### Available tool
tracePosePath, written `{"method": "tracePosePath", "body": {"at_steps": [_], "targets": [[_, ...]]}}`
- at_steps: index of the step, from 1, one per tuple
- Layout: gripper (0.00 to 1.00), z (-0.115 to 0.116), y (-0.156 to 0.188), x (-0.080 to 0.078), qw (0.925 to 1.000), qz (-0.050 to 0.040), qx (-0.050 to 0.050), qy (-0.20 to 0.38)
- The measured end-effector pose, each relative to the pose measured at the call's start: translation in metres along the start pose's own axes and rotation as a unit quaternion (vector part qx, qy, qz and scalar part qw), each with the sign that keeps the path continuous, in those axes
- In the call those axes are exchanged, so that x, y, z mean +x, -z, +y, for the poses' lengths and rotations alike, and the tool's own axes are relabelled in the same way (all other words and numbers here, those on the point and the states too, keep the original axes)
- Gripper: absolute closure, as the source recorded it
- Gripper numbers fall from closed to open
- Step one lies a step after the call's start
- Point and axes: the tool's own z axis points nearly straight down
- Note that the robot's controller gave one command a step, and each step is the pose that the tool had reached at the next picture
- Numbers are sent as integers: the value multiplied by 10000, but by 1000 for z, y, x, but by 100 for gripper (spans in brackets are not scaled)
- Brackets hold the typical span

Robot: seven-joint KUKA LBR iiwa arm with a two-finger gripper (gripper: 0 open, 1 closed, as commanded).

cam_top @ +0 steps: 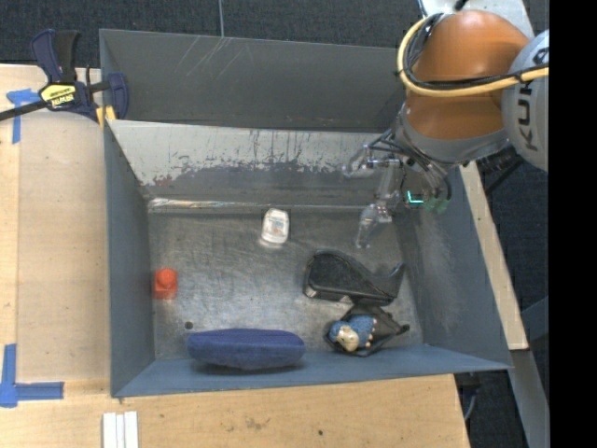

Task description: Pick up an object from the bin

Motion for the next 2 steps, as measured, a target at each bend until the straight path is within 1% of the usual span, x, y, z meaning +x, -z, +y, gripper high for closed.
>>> {"method": "tracePosePath", "body": {"at_steps": [1, 2], "targets": [[0, -3, -102, 31, 9999, -95, 0, 38], [0, -11, -106, 42, 9982, -99, -19, -589]]}}
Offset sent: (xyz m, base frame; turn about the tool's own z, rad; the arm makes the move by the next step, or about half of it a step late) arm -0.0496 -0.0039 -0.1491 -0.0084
